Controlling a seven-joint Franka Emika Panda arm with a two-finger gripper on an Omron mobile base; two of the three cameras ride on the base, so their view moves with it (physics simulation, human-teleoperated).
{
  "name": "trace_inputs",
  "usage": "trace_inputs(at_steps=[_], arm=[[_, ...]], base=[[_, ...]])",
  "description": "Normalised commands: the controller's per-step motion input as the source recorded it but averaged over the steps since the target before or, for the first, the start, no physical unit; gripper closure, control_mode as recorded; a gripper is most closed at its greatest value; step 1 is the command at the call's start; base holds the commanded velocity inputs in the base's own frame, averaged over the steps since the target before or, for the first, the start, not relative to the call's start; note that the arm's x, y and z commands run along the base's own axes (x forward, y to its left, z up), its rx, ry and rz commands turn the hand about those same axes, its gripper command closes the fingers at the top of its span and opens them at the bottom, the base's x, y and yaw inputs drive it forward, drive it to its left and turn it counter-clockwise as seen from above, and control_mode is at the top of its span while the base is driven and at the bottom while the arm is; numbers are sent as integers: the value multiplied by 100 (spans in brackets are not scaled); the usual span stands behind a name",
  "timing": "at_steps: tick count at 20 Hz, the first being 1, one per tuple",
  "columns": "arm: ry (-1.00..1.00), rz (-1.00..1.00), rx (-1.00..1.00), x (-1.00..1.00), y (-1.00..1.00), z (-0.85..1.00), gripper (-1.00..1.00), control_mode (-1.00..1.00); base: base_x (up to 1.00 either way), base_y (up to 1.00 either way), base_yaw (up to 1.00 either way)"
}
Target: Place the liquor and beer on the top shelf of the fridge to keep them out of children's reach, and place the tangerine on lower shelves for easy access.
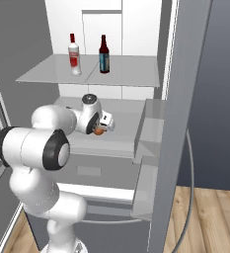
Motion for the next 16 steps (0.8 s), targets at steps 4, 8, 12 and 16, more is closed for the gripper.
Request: trace_inputs(at_steps=[4, 8, 12, 16], arm=[[0, 4, 0, 56, 0, -37, 100, -100], [0, 4, 0, 60, 0, -34, 100, -100], [0, 2, 0, 69, 0, -24, 100, -100], [0, 0, 0, 80, 2, -14, 100, -100]], base=[[0, 0, 0], [0, 0, 0], [0, 0, 0], [0, 0, 0]])
